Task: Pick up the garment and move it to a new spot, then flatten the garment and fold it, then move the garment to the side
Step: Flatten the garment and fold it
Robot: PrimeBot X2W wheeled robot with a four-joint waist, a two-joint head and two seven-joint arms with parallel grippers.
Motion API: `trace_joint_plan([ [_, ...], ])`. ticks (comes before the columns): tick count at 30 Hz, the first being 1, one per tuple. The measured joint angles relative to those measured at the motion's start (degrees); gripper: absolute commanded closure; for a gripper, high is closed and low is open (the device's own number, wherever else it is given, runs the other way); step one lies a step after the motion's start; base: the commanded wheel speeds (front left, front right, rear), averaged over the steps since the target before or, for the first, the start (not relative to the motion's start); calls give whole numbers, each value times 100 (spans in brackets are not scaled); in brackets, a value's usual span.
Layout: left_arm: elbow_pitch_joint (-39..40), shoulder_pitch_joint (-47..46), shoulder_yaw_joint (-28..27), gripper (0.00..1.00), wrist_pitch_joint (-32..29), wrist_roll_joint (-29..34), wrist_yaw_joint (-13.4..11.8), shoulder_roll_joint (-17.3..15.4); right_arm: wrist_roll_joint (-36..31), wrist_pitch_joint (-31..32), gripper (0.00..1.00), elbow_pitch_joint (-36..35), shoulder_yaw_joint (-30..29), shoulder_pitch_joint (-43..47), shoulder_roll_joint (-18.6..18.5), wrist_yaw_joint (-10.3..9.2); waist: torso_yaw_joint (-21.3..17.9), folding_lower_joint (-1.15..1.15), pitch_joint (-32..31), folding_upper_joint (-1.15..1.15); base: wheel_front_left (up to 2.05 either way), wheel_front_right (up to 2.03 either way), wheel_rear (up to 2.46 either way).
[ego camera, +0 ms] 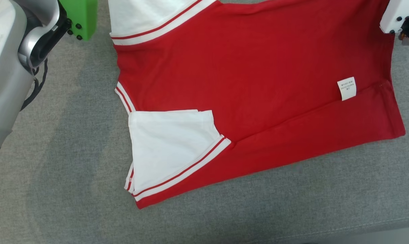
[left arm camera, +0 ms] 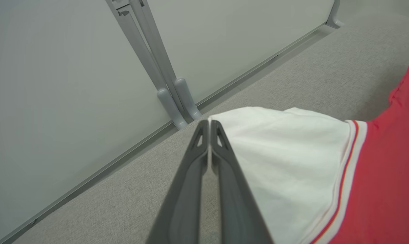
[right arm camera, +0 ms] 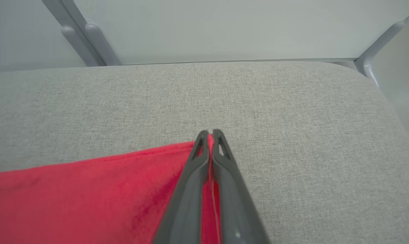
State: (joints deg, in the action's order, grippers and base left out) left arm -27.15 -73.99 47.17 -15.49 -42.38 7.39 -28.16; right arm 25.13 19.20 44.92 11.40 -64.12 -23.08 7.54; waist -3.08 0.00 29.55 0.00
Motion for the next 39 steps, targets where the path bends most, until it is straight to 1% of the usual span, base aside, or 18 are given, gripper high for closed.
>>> trace_joint_plan([
  [5, 158, 125, 70, 100, 78, -175, 0, -77, 478, -292, 100, -309, 8, 289, -80, 0, 27, 0, -94, 0, 0, 0, 0],
  [7, 316, 322, 86, 100, 85, -349, 0, -187, 689, -294, 100, -467, 67, 497, -186, 0, 43, 0, -139, 0, 0, 0, 0],
  [12, 882, 799, 51, 100, 94, -500, -38, -524, 1069, -361, 100, -899, 168, 888, -446, 0, 90, 0, -218, 0, 0, 0, 0],
  [20, 2229, 1836, -9, 100, 116, -864, -449, -982, 1416, -538, 100, -1573, 227, 1673, -843, 0, 205, 0, -382, 0, 0, 0, 0],
  [28, 3428, 2808, -62, 100, 188, -1129, -1001, -1478, 1670, -677, 100, -2151, 69, 2479, -1091, 0, 272, 0, -596, 0, 0, 0, 0],
  [34, 4062, 3404, -113, 100, 253, -1277, -1371, -1782, 1833, -717, 100, -2343, -177, 2973, -1121, 0, 276, 0, -698, 0, 0, 0, 0],
  [39, 4412, 3855, -105, 100, 457, -1358, -1606, -1892, 1852, -846, 100, -2480, -246, 3384, -1128, 0, 287, 0, -742, 0, 0, 0, 0],
])
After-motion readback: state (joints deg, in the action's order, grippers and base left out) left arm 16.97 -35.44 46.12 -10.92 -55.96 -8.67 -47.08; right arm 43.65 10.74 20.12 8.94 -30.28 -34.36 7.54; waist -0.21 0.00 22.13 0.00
